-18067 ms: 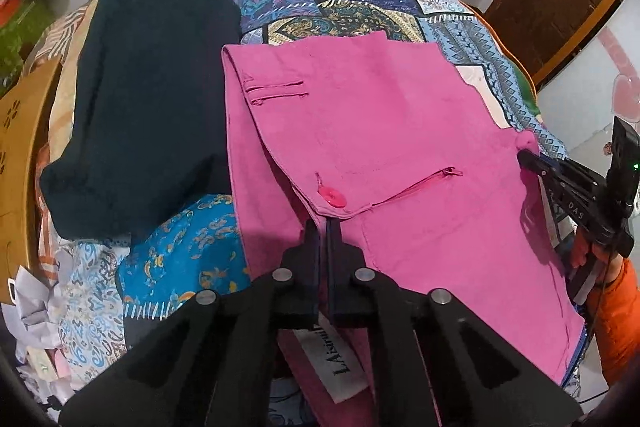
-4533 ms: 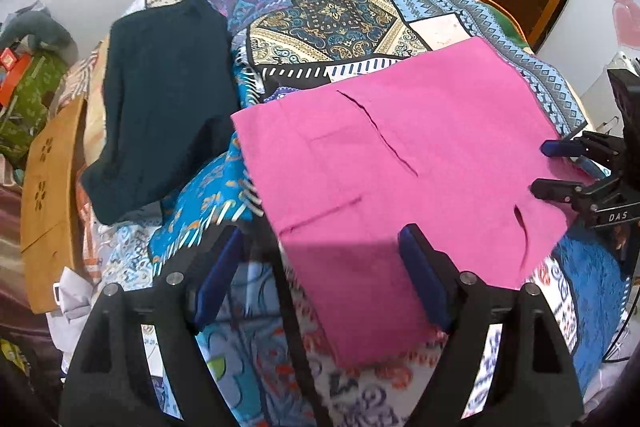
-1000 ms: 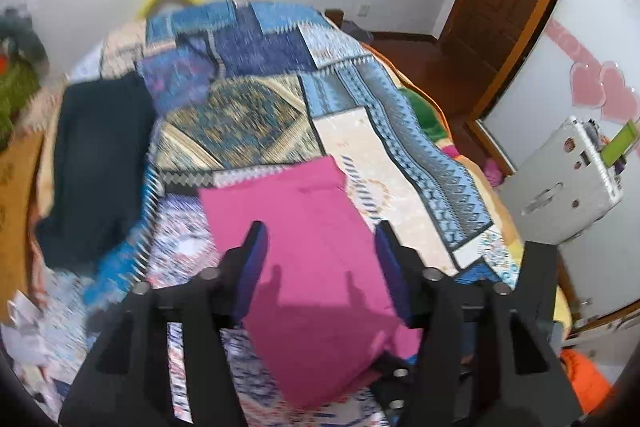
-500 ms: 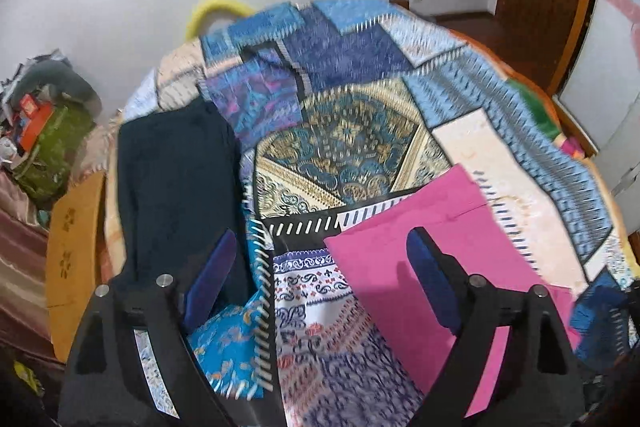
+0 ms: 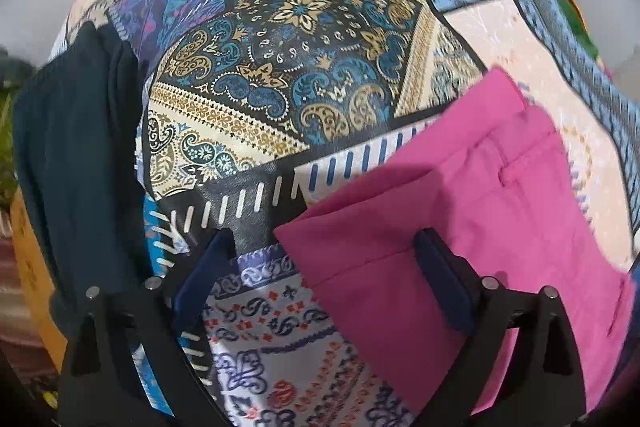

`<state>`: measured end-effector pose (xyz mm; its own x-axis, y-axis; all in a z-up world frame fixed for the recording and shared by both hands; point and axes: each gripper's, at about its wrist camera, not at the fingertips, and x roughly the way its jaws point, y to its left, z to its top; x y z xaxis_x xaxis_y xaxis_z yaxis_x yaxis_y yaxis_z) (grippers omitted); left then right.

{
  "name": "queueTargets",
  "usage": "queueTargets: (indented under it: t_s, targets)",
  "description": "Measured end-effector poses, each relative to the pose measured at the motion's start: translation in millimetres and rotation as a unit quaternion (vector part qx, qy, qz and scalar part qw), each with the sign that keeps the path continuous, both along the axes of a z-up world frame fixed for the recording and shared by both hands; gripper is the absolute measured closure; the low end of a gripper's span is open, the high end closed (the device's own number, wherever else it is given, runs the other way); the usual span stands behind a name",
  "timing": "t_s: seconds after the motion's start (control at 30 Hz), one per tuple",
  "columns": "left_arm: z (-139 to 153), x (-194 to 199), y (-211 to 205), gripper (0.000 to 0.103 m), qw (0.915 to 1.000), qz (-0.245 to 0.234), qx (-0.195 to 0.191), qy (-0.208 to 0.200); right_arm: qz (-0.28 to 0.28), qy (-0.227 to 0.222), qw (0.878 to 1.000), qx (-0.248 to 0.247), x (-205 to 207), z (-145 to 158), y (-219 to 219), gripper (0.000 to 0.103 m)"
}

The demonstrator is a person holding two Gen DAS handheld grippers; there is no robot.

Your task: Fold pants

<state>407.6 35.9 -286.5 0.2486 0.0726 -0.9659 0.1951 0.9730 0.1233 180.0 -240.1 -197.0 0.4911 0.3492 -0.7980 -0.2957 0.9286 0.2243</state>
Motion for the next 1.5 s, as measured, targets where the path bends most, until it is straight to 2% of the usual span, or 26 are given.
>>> queueTargets:
  t_s: [0.13, 0.33, 0.53, 0.7, 0.87, 0.97, 1.03, 1.13, 1.27, 1.37, 1.43, 1.5]
  targets:
    - [4.7, -21.5, -6.4, 0.006, 0.9982, -0.031, 0.049, -0.014, 0.004, -0.004, 1.0, -0.002, -0.1, 1.9, 2.0, 0.02]
    - [23.6, -58.5, 0.4, 0.006, 0.9979, -0.028, 0.057, -0.007, 0.007, -0.014, 1.0, 0.007, -2.5, 9.4, 3.2, 0.02]
    - [42.2, -103.9, 10.3, 0.006, 0.9996, -0.012, 0.023, -0.01, 0.026, -0.02, 0.999, 0.013, -3.7, 12.4, 13.0, 0.02]
    - [50.6, -133.7, 20.6, 0.006, 0.9988, 0.009, -0.048, 0.001, 0.033, 0.004, 0.999, 0.008, 1.8, -3.8, 21.3, 0.02]
    - [59.1, -157.8, 19.2, 0.007, 0.9972, 0.012, -0.067, -0.031, 0.019, 0.032, 0.999, 0.015, 11.6, -20.5, 19.9, 0.02]
    - [64.4, -166.7, 21.4, 0.019, 0.9953, 0.007, -0.078, -0.056, 0.022, 0.041, 0.999, 0.029, 15.5, -21.9, 17.7, 0.03]
    - [68.0, -174.3, 19.8, 0.04, 0.9933, -0.009, -0.095, -0.065, 0.031, 0.046, 0.998, 0.039, 17.4, -21.3, 17.4, 0.042]
    - [70.7, -180.5, 18.1, 0.056, 0.9926, -0.014, -0.097, -0.071, 0.055, 0.054, 0.996, 0.042, 18.4, -23.0, 21.8, 0.053]
    - [71.7, -188.0, 22.0, 0.059, 0.9925, 0.001, -0.09, -0.083, 0.077, 0.049, 0.996, 0.017, 13.3, -28.7, 27.8, 0.058]
    - [67.3, -192.1, 33.3, 0.059, 0.9922, 0.026, -0.081, -0.092, 0.076, 0.054, 0.995, 0.02, 12.9, -32.7, 26.5, 0.059]
    - [65.9, -196.0, 40.9, 0.059, 0.9904, 0.037, -0.096, -0.092, 0.073, 0.061, 0.995, 0.027, 13.1, -34.8, 24.3, 0.059]
    - [67.3, -194.0, 39.8, 0.06, 0.9912, 0.037, -0.091, -0.088, 0.076, 0.061, 0.995, 0.022, 13.2, -34.0, 25.1, 0.059]
